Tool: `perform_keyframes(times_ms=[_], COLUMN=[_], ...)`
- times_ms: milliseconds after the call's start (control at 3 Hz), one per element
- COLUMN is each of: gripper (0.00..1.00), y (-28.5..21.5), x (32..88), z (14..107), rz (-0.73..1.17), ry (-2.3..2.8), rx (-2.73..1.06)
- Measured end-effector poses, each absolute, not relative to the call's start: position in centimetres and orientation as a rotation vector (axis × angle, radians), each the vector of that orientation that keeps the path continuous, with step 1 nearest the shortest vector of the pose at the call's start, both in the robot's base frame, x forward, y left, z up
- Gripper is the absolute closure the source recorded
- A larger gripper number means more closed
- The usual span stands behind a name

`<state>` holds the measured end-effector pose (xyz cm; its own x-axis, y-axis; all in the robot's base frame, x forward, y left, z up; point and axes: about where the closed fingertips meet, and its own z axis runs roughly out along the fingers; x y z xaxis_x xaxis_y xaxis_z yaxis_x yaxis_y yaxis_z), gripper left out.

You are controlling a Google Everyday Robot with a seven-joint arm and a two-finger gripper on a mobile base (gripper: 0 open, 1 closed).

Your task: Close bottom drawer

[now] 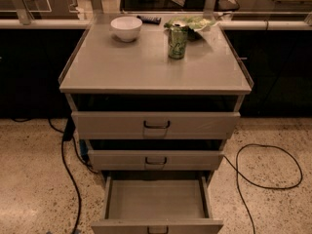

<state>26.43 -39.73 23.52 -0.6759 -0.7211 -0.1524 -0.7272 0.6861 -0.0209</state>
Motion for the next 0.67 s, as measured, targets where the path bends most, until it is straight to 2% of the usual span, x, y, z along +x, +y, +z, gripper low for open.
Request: perform_keyframes(times_ms=[667], gripper=[0.0], y=[-35.0], x=[22.7], z=[20.8], rz=[0.164], ry=[2.662], rx=[-1.401])
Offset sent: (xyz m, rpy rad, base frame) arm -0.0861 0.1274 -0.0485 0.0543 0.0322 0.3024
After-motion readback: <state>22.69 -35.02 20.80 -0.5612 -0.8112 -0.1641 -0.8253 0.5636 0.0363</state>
